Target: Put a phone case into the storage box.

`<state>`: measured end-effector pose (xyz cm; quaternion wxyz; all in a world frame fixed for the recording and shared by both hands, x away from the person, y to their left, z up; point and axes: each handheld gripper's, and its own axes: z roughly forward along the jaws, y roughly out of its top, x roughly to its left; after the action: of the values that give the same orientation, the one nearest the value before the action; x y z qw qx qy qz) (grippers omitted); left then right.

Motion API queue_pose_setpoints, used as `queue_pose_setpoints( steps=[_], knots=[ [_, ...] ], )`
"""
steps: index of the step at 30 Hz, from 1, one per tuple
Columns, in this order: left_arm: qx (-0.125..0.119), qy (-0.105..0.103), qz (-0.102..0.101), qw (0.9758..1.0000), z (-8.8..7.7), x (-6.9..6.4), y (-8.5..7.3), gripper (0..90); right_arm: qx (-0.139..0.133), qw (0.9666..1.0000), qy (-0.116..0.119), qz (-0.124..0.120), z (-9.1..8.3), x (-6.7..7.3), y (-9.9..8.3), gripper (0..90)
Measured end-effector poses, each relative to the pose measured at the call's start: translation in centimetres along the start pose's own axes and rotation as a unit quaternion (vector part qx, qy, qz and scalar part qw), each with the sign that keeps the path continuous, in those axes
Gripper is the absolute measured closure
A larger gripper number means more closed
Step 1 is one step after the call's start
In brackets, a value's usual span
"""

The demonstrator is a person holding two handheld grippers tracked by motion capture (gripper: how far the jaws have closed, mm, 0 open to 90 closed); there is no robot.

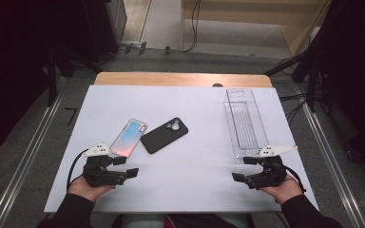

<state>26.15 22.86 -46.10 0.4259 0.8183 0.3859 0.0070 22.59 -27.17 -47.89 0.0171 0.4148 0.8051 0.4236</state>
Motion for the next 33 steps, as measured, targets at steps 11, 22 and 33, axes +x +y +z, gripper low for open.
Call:
queue_pose_setpoints(
  steps=[11,22,33],
  knots=[
    [-0.002,0.004,0.001,1.0000,-0.04,0.07,0.00,24.5,0.009,1.0000,0.004,0.003,0.65,-0.05,-0.08,12.1],
    [0.006,0.001,0.004,1.0000,0.06,-0.03,0.02,24.5,0.020,0.9998,0.005,0.005,0.74,-0.18,-0.17,12.1],
    [0.015,-0.004,0.000,0.9999,0.08,-0.03,0.05,24.6,0.020,0.9998,0.004,0.005,0.64,-0.20,-0.16,12.1]
  ],
)
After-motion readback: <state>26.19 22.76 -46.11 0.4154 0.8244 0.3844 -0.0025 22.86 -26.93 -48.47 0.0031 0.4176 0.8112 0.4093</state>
